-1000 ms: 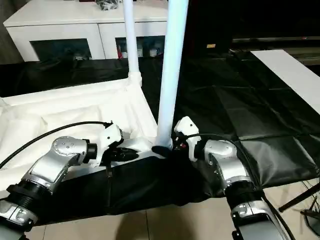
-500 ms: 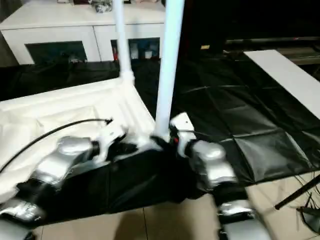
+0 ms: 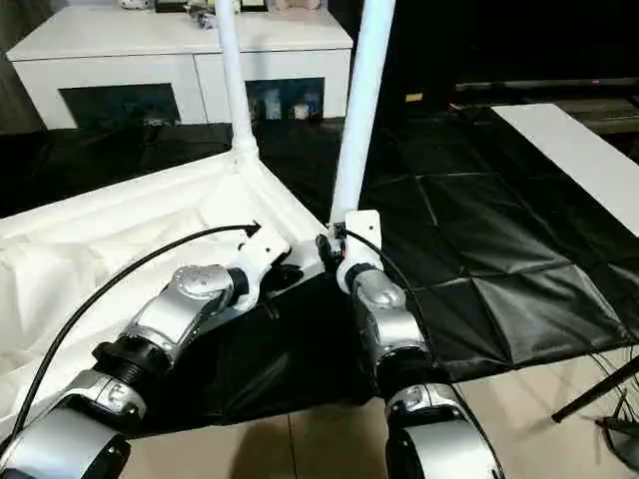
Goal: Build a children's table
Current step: Rotate leg to tighten
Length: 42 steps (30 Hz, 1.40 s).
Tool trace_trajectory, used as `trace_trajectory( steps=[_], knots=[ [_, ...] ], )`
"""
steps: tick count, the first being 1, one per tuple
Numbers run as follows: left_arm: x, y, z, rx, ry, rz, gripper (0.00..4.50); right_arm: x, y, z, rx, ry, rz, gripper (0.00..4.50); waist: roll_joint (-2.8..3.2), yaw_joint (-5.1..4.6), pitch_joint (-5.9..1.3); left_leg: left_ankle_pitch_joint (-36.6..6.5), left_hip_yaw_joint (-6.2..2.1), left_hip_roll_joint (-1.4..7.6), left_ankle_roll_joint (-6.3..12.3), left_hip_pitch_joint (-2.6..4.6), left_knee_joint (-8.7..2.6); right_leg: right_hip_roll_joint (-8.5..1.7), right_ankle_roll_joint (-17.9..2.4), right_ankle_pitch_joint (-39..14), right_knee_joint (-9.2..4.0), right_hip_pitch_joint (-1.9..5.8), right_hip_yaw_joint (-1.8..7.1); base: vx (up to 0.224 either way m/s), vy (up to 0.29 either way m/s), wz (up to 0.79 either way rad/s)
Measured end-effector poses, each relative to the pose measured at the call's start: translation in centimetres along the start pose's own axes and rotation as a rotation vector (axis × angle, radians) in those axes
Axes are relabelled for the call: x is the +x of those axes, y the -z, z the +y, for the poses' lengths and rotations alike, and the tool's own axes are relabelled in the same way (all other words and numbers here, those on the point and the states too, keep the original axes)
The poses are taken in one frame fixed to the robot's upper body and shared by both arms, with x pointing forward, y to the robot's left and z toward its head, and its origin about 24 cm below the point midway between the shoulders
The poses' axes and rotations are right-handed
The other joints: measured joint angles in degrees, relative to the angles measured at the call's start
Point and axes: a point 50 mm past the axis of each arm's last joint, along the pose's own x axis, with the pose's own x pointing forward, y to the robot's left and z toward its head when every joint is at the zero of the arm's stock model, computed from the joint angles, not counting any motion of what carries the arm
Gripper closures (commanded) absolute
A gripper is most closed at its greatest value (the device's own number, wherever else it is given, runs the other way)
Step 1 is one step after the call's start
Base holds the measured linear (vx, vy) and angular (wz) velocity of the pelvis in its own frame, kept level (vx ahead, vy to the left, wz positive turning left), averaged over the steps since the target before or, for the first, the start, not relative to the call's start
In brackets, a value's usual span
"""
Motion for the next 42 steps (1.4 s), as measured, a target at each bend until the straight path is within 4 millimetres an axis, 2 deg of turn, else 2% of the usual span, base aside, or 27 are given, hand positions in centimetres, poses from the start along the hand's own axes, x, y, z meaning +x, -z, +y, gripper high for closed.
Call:
trace_trajectory(
  steps=[1,5,8,14,20,30,34,36,42],
  knots=[
    [-0.2,0.1,0.2,-0.002,0.002,0.0,4.5,-0.1,0.0,0.1,0.002,-0.022,-0.004,0.85,-0.02,-0.19,0.01,0.0,-0.01,0.0,0.0,-0.19,-0.06,0.0,0.0,0.02,-0.01,-0.05,-0.03,0.0,0.0,0.0],
    [-1.2,0.4,0.6,0.012,0.039,-0.001,4.5,-0.5,-0.4,-1.0,-0.048,-0.126,-0.003,0.85,-0.02,-0.39,0.02,0.0,-0.02,0.04,0.0,-0.19,-0.23,0.03,-0.05,0.08,0.02,-0.2,-0.11,0.0,0.0,0.0],
    [-2.2,0.9,0.8,0.031,0.109,0.002,4.5,-1.5,-0.8,-3.1,-0.171,-0.267,0.021,0.85,0.0,-0.01,0.01,-0.01,-0.02,0.1,-0.01,-0.23,-0.44,0.04,0.09,-0.02,0.0,-0.23,-0.26,0.0,0.0,0.0],
    [-4.1,1.8,0.6,0.059,0.266,0.01,4.5,-4.1,-0.5,-5.1,-0.354,-0.563,0.119,0.85,0.0,0.86,0.01,0.03,0.0,0.13,0.15,-0.11,-0.54,0.04,0.04,-0.2,-0.02,-0.26,-0.35,0.0,0.0,0.0],
    [-5.4,2.2,0.3,0.059,0.378,0.023,4.5,-5.7,-0.5,-5.5,-0.432,-0.76,0.19,0.85,-0.02,0.93,0.03,-0.04,0.0,0.13,0.04,-0.09,-0.44,0.02,0.01,-0.18,0.02,-0.24,-0.33,0.0,0.0,0.0],
    [-5.8,2.3,0.2,0.063,0.401,0.033,4.5,-5.5,-0.4,-4.9,-0.395,-0.797,0.181,0.85,-0.05,0.87,0.04,-0.03,0.0,0.14,0.05,-0.1,-0.41,0.02,0.0,-0.18,0.04,-0.24,-0.34,0.0,0.0,0.0],
    [-5.9,2.3,0.1,0.062,0.408,0.036,4.5,-5.5,-0.4,-4.9,-0.36,-0.803,0.174,1.2,-0.05,0.9,0.04,-0.03,0.0,0.15,0.05,-0.1,-0.41,0.02,0.0,-0.18,0.05,-0.25,-0.35,0.0,0.0,0.0],
    [-6.0,2.4,0.1,0.062,0.41,0.036,4.5,-5.5,-0.3,-4.9,-0.352,-0.801,0.172,1.52,-0.05,0.9,0.04,-0.03,0.0,0.15,0.05,-0.1,-0.37,0.02,0.0,-0.17,0.07,-0.25,-0.34,0.0,0.0,0.0],
    [-6.0,2.4,0.1,0.059,0.408,0.04,4.5,-5.4,-0.2,-4.8,-0.336,-0.8,0.168,1.78,-0.05,0.85,0.05,-0.04,0.0,0.15,0.04,-0.1,-0.3,0.02,-0.01,-0.17,0.11,-0.24,-0.33,0.0,0.0,0.0]
  ],
)
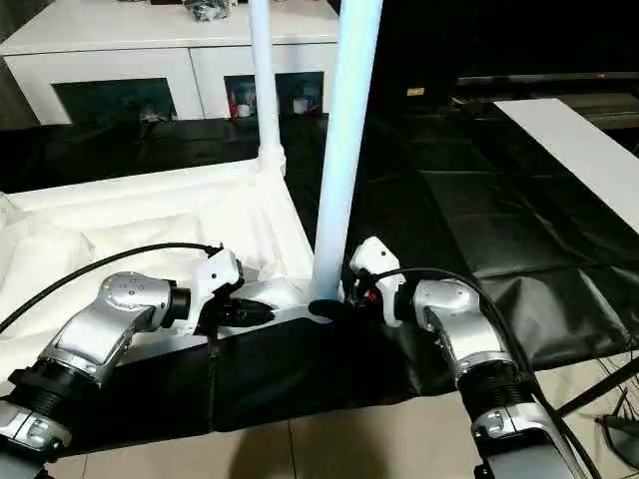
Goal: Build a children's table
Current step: Rotate leg to tighten
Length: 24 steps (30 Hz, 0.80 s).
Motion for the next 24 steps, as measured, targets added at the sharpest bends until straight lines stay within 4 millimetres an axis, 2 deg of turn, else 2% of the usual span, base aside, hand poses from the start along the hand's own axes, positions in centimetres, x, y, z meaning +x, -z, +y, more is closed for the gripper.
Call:
trace_trajectory(
  steps=[4,7,11,18,24],
  knots=[
    [0.0,0.0,0.0,-0.005,-0.001,0.003,4.5,0.4,0.1,0.1,0.02,0.002,-0.018,1.78,0.0,-0.07,0.0,0.0,0.0,0.01,0.0,0.01,-0.01,0.0,0.0,0.0,0.01,0.0,0.0,0.0,0.0,0.0],
    [-0.1,0.1,0.1,-0.014,-0.019,0.001,4.5,1.1,0.2,0.3,0.054,0.043,-0.05,1.78,-0.02,-0.59,0.01,0.0,0.0,0.03,-0.02,0.02,0.07,0.02,-0.01,0.01,0.16,0.01,0.03,0.0,0.0,0.0],
    [1.1,-0.4,1.2,-0.033,-0.163,-0.001,4.5,3.4,0.5,0.1,0.172,0.309,-0.122,1.8,-0.12,-1.26,0.06,0.03,-0.01,0.0,-0.07,0.25,0.13,0.01,-0.09,0.06,0.26,0.13,0.12,0.0,0.0,0.0],
    [5.4,-2.5,1.9,-0.113,-0.382,-0.039,4.5,6.0,-0.5,-1.0,0.339,0.753,-0.118,1.8,-0.15,-1.43,0.06,0.1,-0.01,-0.15,-0.18,0.34,0.17,0.0,0.07,-0.03,-0.17,0.25,0.31,0.0,0.0,0.0],
    [6.5,-3.1,2.0,-0.109,-0.441,-0.038,4.5,6.9,-1.1,-1.3,0.378,0.875,-0.096,1.8,-0.07,-1.16,0.0,0.1,-0.02,-0.2,-0.18,0.34,0.09,-0.02,0.04,-0.01,-0.19,0.32,0.33,0.0,0.0,0.0]
  ],
)
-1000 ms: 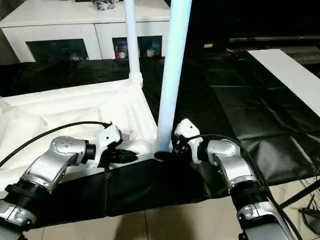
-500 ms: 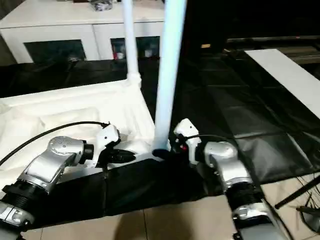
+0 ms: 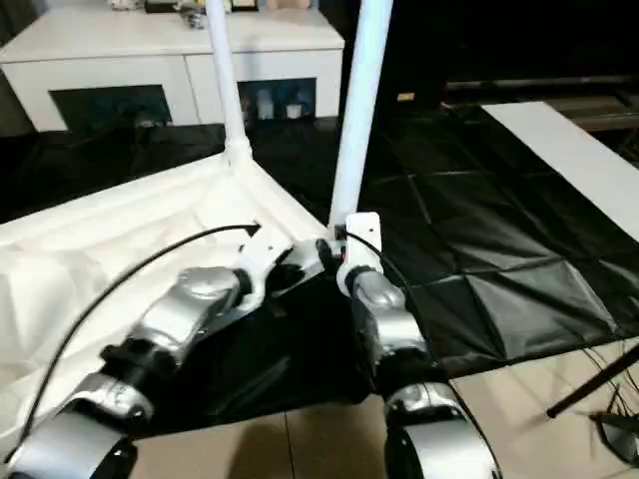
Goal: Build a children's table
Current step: Rotate leg to tighten
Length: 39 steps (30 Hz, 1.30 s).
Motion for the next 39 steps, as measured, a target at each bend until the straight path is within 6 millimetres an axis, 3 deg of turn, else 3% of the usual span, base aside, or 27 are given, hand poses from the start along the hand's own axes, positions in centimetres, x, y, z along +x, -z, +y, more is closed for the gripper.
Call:
trace_trajectory(
  steps=[1,2,4,6,10,16,24,31,39],
  knots=[
    [0.0,0.0,0.0,0.002,0.0,-0.003,4.5,0.0,0.0,0.0,0.001,-0.003,-0.003,1.8,0.01,0.05,0.0,0.0,0.0,0.0,0.0,0.0,-0.01,0.0,0.0,0.0,0.01,-0.01,0.0,0.0,0.0,0.0],
    [0.0,0.0,0.0,0.007,0.0,-0.007,4.5,0.0,0.0,0.0,0.001,-0.004,-0.009,1.1,0.03,0.11,-0.01,0.0,0.0,0.0,0.0,-0.02,-0.04,0.0,0.0,0.01,0.02,-0.02,-0.01,0.0,0.0,0.0],
    [-0.1,0.0,0.2,0.02,-0.002,-0.01,4.5,-0.1,0.0,0.1,0.003,-0.02,-0.024,1.1,0.03,0.12,-0.01,0.0,0.0,0.0,0.0,-0.05,-0.1,0.0,-0.02,0.02,0.02,-0.07,-0.02,0.0,0.0,0.0],
    [-0.7,0.3,0.9,0.03,-0.015,-0.011,4.5,-0.3,0.2,0.6,0.013,-0.073,-0.033,0.82,-0.02,-0.32,0.03,0.0,-0.02,0.04,0.0,-0.31,-0.14,0.03,0.08,0.07,0.04,-0.2,-0.07,0.0,0.0,0.0],
    [-1.5,0.6,1.0,0.053,0.039,-0.022,4.5,-0.4,0.0,-0.5,-0.053,-0.126,-0.026,0.54,0.02,-0.3,0.02,0.0,-0.09,0.06,-0.01,-0.27,-0.36,0.03,-0.1,0.25,0.05,-0.3,-0.2,0.0,0.0,0.0],
    [-3.5,1.4,0.6,0.1,0.206,-0.037,4.5,-1.3,-0.9,-2.7,-0.23,-0.361,0.004,0.54,0.17,0.73,-0.01,0.06,-0.06,0.18,0.14,-0.33,-0.69,0.08,0.0,-0.02,0.05,-0.41,-0.41,0.009,-0.004,0.01],
    [-6.0,2.4,0.0,0.105,0.434,-0.001,4.5,-4.8,-0.7,-4.9,-0.397,-0.818,0.114,0.54,0.11,1.68,0.02,0.04,0.06,0.19,0.43,-0.34,-0.37,0.02,-0.12,-0.06,0.14,-0.52,-0.35,0.0,0.0,0.0],
    [-6.3,2.6,0.0,0.1,0.456,0.015,4.5,-5.2,-0.6,-4.9,-0.384,-0.889,0.141,0.54,0.03,1.33,0.08,-0.11,0.06,0.2,0.15,-0.36,-0.14,0.02,-0.28,0.05,0.2,-0.48,-0.28,0.0,0.0,0.0],
    [-6.4,2.6,0.1,0.1,0.459,0.021,4.5,-5.2,-0.8,-4.7,-0.373,-0.895,0.143,1.23,0.02,1.31,0.08,-0.05,0.05,0.21,0.26,-0.38,-0.13,0.02,-0.28,0.04,0.2,-0.49,-0.31,0.0,0.0,0.0]
  ],
)
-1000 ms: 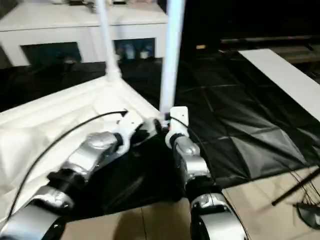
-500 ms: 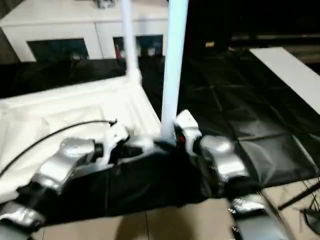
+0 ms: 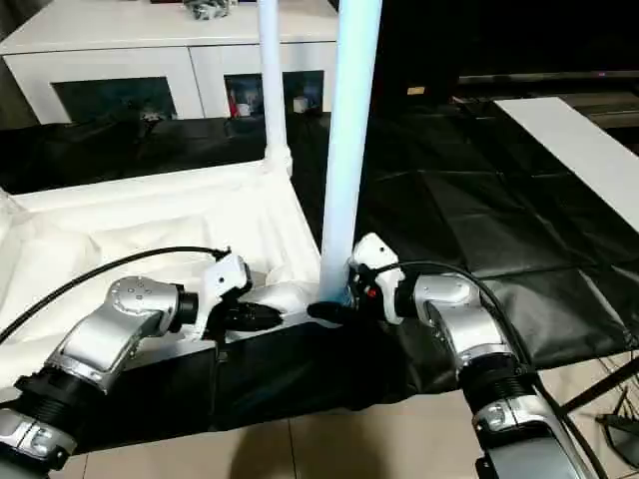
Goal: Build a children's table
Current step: Rotate leg to tighten
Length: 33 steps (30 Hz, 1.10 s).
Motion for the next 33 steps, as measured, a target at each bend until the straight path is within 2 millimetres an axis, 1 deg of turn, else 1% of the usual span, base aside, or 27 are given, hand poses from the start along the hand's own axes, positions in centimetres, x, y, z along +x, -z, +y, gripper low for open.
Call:
trace_trajectory(
  steps=[2,5,7,10,12,13,14,15,19,21,23,26,29,30,31,32,33],
  knots=[
    [0.1,0.0,0.0,0.0,0.0,-0.003,4.5,0.2,0.0,0.0,0.008,0.011,-0.006,1.36,0.0,-0.12,0.0,0.0,0.0,0.0,0.0,0.0,0.03,0.0,0.0,0.0,0.04,0.0,0.01,0.0,0.0,0.0],
    [0.1,0.1,0.1,-0.007,-0.016,-0.001,4.5,0.6,0.1,0.1,0.017,0.037,-0.01,1.69,-0.02,-0.34,0.0,-0.06,0.0,0.0,-0.11,0.06,0.14,0.0,0.0,0.0,0.2,0.03,0.05,0.0,0.0,0.0],
    [0.1,0.2,0.3,-0.017,-0.033,-0.002,4.5,1.0,0.2,0.0,0.031,0.066,-0.013,1.73,-0.05,-0.49,0.02,-0.05,0.0,0.0,-0.12,0.1,0.16,0.0,-0.01,0.01,0.24,0.18,0.07,0.0,0.0,0.0],
    [0.5,0.1,0.6,-0.021,-0.074,0.0,4.5,1.6,0.4,-0.1,0.069,0.148,-0.025,1.8,-0.11,-0.76,0.04,-0.05,-0.01,-0.01,-0.13,0.42,0.16,0.0,0.1,-0.06,0.19,0.33,0.11,0.0,0.0,0.0],
    [1.0,-0.1,1.1,-0.028,-0.123,-0.002,4.5,2.3,0.4,-0.2,0.116,0.231,-0.047,1.81,-0.18,-0.89,0.04,-0.03,-0.01,-0.04,-0.16,0.46,0.18,0.0,0.25,-0.15,0.16,0.35,0.17,0.0,0.0,0.0],
    [1.4,-0.4,1.5,-0.03,-0.16,-0.003,4.5,2.9,0.3,-0.3,0.149,0.296,-0.061,1.81,-0.2,-1.0,0.05,-0.03,-0.01,-0.05,-0.16,0.5,0.2,0.0,0.27,-0.16,0.16,0.34,0.2,0.0,0.0,0.0],
    [2.0,-0.7,1.9,-0.037,-0.211,-0.007,4.5,3.5,0.1,-0.6,0.191,0.398,-0.076,1.81,-0.2,-1.12,0.05,-0.02,-0.02,-0.08,-0.18,0.48,0.21,0.0,0.27,-0.16,0.15,0.33,0.25,0.0,0.0,0.0],
    [2.3,-0.9,2.1,-0.041,-0.24,-0.003,4.5,3.6,0.1,-0.9,0.213,0.457,-0.078,1.81,-0.2,-1.18,0.05,-0.01,-0.02,-0.11,-0.19,0.48,0.21,-0.01,0.28,-0.16,0.09,0.33,0.28,0.0,0.0,0.0],
    [3.4,-1.3,2.4,-0.063,-0.304,-0.009,4.5,4.4,-0.2,-1.3,0.268,0.597,-0.085,1.82,-0.2,-1.3,0.05,-0.01,-0.03,-0.13,-0.19,0.42,0.21,-0.01,0.28,-0.17,-0.15,0.36,0.28,0.0,0.0,0.0],
    [4.4,-1.9,2.8,-0.081,-0.356,-0.013,4.5,5.3,-0.6,-1.5,0.331,0.733,-0.098,1.82,-0.21,-1.35,0.04,-0.01,-0.02,-0.16,-0.19,0.43,0.21,-0.01,0.26,-0.15,-0.15,0.37,0.33,0.0,0.0,0.0],
    [5.3,-2.4,3.0,-0.084,-0.397,-0.01,4.5,6.2,-1.1,-1.6,0.383,0.869,-0.095,1.82,-0.21,-1.21,0.04,-0.01,-0.03,-0.18,-0.19,0.37,0.18,-0.02,0.27,-0.15,-0.16,0.35,0.34,0.0,0.0,0.0],
    [5.8,-2.6,3.1,-0.075,-0.411,-0.012,4.5,6.5,-1.3,-1.6,0.407,0.945,-0.103,1.82,-0.19,-0.93,0.03,-0.01,-0.03,-0.19,-0.19,0.35,0.15,-0.03,0.26,-0.15,-0.16,0.37,0.34,0.0,0.0,0.0],
    [5.9,-2.7,3.2,-0.044,-0.411,-0.016,4.5,6.5,-1.4,-1.7,0.404,0.954,-0.125,1.82,-0.19,-0.63,0.03,-0.01,-0.02,-0.18,-0.19,0.29,0.08,-0.03,0.04,0.01,-0.15,0.35,0.32,0.0,0.0,0.0],
    [5.9,-2.8,3.2,-0.032,-0.412,-0.02,4.5,6.5,-1.4,-1.7,0.399,0.949,-0.132,1.26,-0.19,-0.56,0.03,-0.01,-0.02,-0.17,-0.19,0.28,0.06,-0.03,0.0,0.05,-0.14,0.34,0.31,0.0,0.0,0.0],
    [5.9,-2.9,3.2,-0.022,-0.412,-0.022,4.5,6.4,-1.4,-1.8,0.395,0.944,-0.138,1.26,-0.17,-0.51,0.03,-0.01,-0.02,-0.17,-0.19,0.28,0.02,-0.03,0.0,0.06,-0.14,0.33,0.31,0.0,0.0,0.0],
    [5.8,-2.9,3.3,-0.009,-0.417,-0.026,4.5,6.4,-1.4,-1.7,0.393,0.927,-0.154,1.12,-0.16,-0.47,0.02,-0.01,-0.02,-0.17,-0.19,0.28,-0.04,-0.02,0.01,0.06,-0.14,0.32,0.3,0.0,0.0,0.0],
    [5.3,-2.7,3.7,-0.007,-0.453,-0.022,4.5,6.8,-1.6,-1.4,0.391,0.888,-0.175,1.06,-0.16,-0.85,0.02,-0.01,-0.01,-0.16,-0.19,0.29,-0.09,0.0,0.01,0.07,-0.09,0.29,0.3,0.0,0.0,0.0]
  ],
)
